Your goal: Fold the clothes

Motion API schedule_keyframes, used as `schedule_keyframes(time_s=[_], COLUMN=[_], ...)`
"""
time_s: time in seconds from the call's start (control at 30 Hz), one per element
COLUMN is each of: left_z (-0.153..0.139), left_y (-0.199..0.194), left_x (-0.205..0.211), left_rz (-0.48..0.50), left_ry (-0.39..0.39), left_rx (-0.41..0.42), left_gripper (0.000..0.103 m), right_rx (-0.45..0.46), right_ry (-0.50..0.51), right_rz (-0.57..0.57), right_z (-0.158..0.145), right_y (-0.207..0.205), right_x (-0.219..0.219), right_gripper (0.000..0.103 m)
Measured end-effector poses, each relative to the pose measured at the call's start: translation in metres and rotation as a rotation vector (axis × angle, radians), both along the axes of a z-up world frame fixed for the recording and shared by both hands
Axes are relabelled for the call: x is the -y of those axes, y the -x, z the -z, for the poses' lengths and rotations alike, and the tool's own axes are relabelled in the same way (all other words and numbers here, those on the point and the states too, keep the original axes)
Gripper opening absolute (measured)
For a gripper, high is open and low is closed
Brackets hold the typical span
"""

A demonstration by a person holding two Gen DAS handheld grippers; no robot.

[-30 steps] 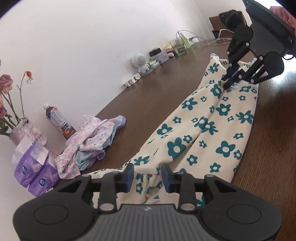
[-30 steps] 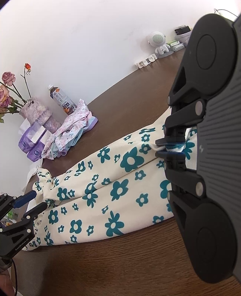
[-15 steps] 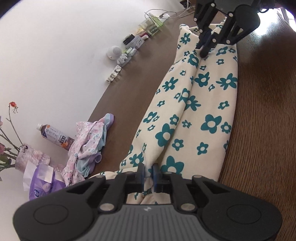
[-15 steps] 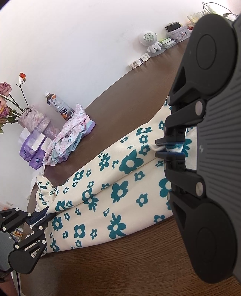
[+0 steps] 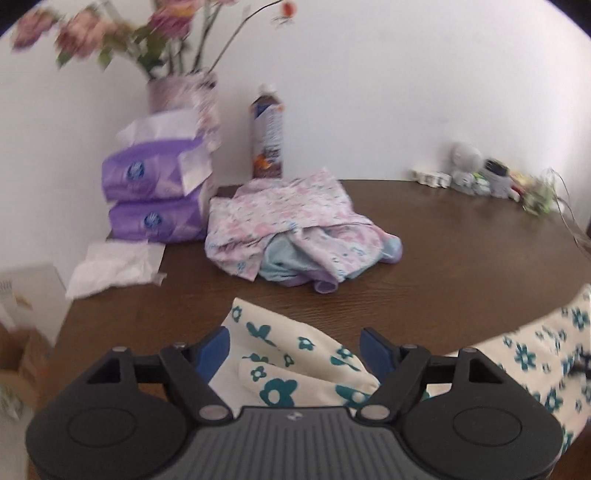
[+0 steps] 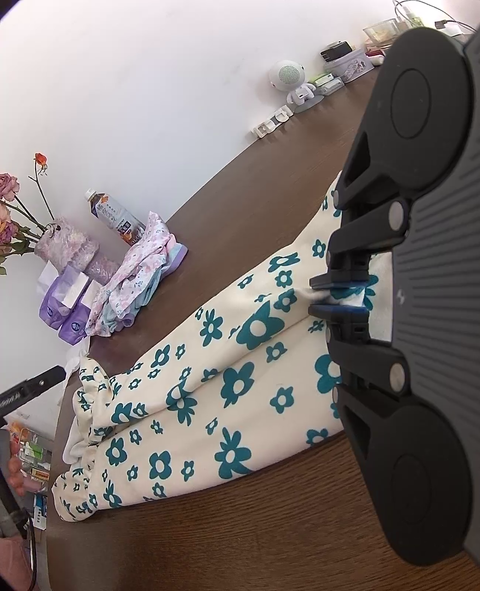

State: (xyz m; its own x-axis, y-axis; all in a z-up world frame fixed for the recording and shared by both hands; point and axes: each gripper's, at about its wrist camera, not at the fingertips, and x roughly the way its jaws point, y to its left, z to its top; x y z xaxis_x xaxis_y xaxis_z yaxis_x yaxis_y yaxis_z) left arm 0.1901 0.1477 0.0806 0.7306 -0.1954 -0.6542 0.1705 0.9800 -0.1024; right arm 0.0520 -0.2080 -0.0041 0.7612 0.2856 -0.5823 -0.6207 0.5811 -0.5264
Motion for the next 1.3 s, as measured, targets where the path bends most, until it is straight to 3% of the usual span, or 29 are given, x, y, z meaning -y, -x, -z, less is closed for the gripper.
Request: schedule_keyframes(time_s=[0.13, 0.2, 0.27, 0.4, 0.5, 0.63, 0.7, 0.77, 0.83, 0.9, 1.1, 1.13, 1.17, 1.2, 1.3], left_z=[0.017, 0.023, 0.028, 0.017, 0.002, 0.007, 0.014, 0.017, 0.018, 0.019, 0.033, 0.034, 0.034, 0.033, 0.018], left_y=[-0.032, -0.039, -0.041, -0.017, 0.011, 0.034, 0.036, 0.038, 0.041, 0.042, 0.035, 0.033, 0.032, 0.033, 0.049], left_x=[-0.019, -0.02, -0.018, -0.015, -0.025, -0.04, -0.047, -0.055, -0.064, -0.072, -0.067, -0.065, -0.061, -0.056, -0.045], left_rz=[-0.099, -0.117, -0.109, -0.081, -0.093, -0.135, -0.162, -0.195, -0.233, -0.265, -0.227, -0.209, -0.184, -0.159, -0.118], left_ry=[0.167, 0.182, 0.176, 0.094, 0.087, 0.106, 0.148, 0.201, 0.255, 0.3, 0.313, 0.321, 0.324, 0.323, 0.267], left_rx=[-0.105, -0.126, -0.154, -0.073, -0.021, -0.051, -0.056, -0.046, -0.034, -0.027, -0.099, -0.103, -0.103, -0.101, -0.027], left_gripper=[0.074, 0.061, 0.001, 0.001, 0.001, 0.002, 0.013, 0.044, 0.056, 0.056, 0.055, 0.047, 0.012, 0.005, 0.003], right_rx=[0.0, 0.0, 0.001, 0.002, 0.006, 0.016, 0.015, 0.017, 0.019, 0.021, 0.022, 0.023, 0.023, 0.024, 0.025], right_ry=[-0.009, -0.011, -0.013, -0.018, -0.014, -0.017, -0.027, -0.032, -0.036, -0.038, -0.046, -0.047, -0.048, -0.049, -0.053], right_rz=[0.001, -0.001, -0.003, -0.006, -0.007, -0.009, -0.006, -0.002, 0.001, 0.005, 0.009, 0.01, 0.011, 0.012, 0.015], right_z=[0.0, 0.0, 0.001, 0.001, 0.002, 0.004, 0.004, 0.005, 0.005, 0.005, 0.005, 0.006, 0.006, 0.006, 0.006], right_y=[0.0, 0.0, 0.0, 0.0, 0.0, 0.001, 0.0, 0.001, 0.001, 0.001, 0.001, 0.002, 0.002, 0.002, 0.002], right_x=[0.001, 0.001, 0.002, 0.003, 0.002, 0.002, 0.003, 0.003, 0.003, 0.003, 0.003, 0.003, 0.003, 0.003, 0.003], right_gripper=[0.008, 0.008, 0.008, 0.008, 0.008, 0.008, 0.008, 0.008, 0.008, 0.008, 0.008, 0.008, 0.008, 0.008, 0.008])
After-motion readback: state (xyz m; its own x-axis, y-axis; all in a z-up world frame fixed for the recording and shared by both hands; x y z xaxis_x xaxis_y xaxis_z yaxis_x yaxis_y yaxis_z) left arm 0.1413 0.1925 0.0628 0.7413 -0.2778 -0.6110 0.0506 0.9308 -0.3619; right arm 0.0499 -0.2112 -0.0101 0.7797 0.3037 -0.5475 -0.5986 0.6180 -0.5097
